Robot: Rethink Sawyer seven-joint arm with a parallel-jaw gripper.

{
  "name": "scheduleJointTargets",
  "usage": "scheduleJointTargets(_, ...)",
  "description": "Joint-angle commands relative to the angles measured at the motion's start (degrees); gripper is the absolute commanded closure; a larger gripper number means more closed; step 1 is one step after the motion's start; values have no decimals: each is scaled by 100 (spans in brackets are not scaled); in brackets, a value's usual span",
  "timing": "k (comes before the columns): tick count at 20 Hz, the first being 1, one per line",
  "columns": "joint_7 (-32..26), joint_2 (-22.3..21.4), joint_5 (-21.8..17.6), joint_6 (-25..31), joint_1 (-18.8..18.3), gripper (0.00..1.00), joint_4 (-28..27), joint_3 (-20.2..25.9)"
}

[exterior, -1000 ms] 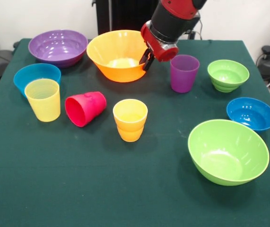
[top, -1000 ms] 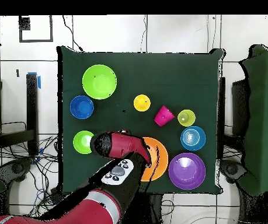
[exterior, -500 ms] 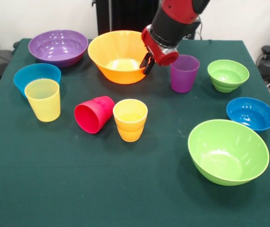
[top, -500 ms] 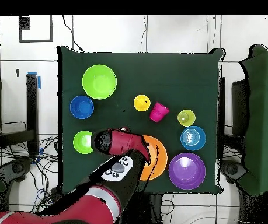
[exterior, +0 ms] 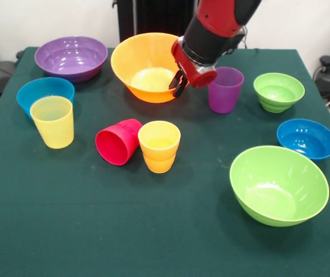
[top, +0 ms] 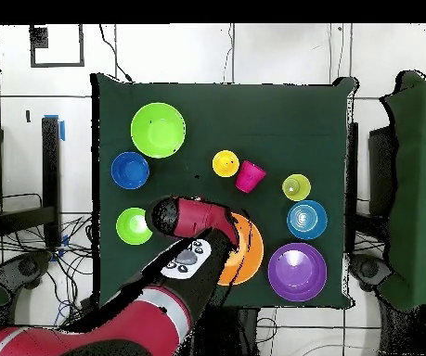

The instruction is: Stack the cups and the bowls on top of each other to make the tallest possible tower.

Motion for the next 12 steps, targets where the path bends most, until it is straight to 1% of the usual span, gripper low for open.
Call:
scheduleJointTargets(1,459,344,185,294,-27,100,-1019,707)
scheduleJointTargets(5,430,217,131,477,2,100,-1007,690)
scheduleJointTargets(12,523,38,110,1042,144,100,-1099,542)
